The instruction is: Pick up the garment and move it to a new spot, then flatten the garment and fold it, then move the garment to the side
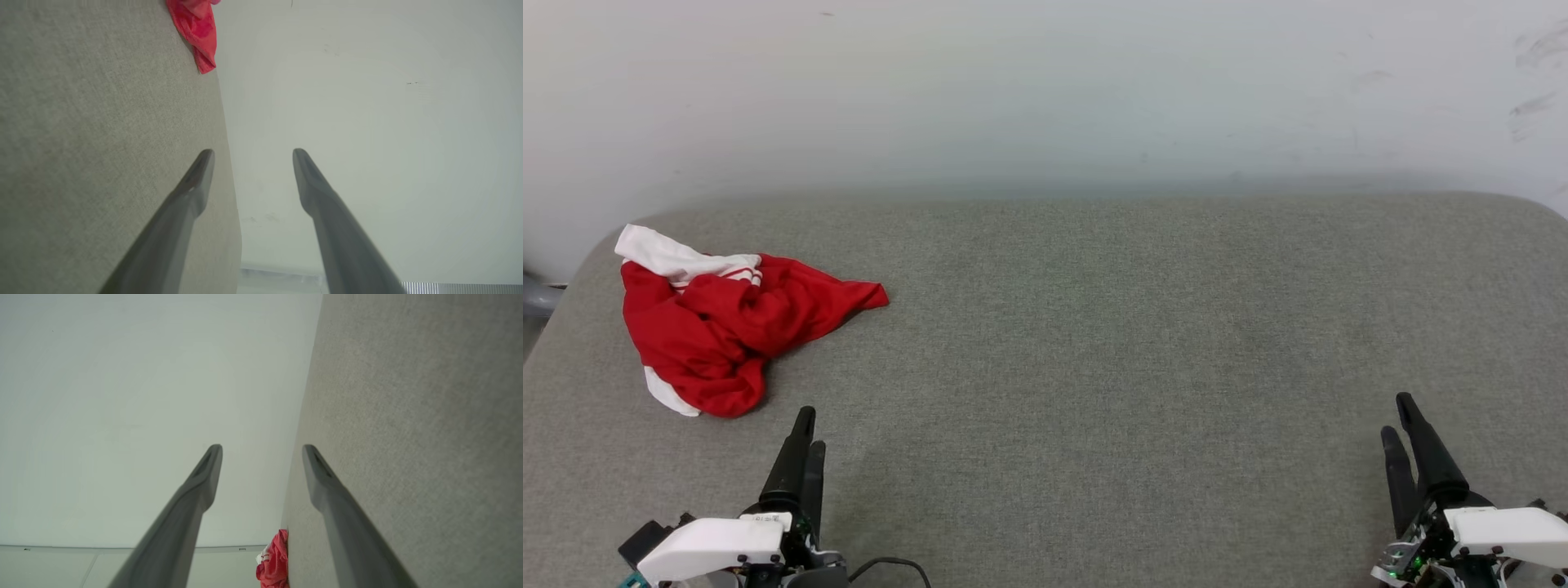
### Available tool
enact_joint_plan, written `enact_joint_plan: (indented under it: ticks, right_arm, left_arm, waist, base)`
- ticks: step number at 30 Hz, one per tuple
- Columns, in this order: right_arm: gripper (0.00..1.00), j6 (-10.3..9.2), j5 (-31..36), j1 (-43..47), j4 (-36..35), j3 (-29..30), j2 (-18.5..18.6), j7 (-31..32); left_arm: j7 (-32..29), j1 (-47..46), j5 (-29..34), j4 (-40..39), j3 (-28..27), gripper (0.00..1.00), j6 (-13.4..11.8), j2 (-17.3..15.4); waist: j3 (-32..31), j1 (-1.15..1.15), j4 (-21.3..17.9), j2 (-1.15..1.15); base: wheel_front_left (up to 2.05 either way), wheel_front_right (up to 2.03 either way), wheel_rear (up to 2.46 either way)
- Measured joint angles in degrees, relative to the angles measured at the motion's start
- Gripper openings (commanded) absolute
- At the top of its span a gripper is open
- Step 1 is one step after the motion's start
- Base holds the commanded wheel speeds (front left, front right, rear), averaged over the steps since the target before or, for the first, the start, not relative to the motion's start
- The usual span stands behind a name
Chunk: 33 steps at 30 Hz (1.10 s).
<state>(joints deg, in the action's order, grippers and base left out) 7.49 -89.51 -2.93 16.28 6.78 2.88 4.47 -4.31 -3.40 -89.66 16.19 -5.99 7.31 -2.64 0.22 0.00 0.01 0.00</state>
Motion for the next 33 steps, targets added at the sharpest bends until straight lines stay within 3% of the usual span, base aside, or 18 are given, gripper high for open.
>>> enact_joint_plan:
  ticks: [7,33]
  right_arm:
    - [1.0,0.0,7.05,0.06,-1.99,0.75,-0.01,-1.91]
    - [1.0,0.0,41.59,1.8,-9.66,-1.12,-0.02,-7.73]
  left_arm:
    - [1.85,-0.02,7.0,-2.29,-0.14,1.0,-1.11,-0.01]
    - [7.58,-0.01,35.96,-7.89,4.54,1.0,-9.02,-0.05]
  waist:
    - [0.03,0.0,0.01,0.0]
    - [0.05,0.01,0.13,0.0]
  base:
    - [0.0,0.0,0.0]
    - [0.0,0.0,0.0]
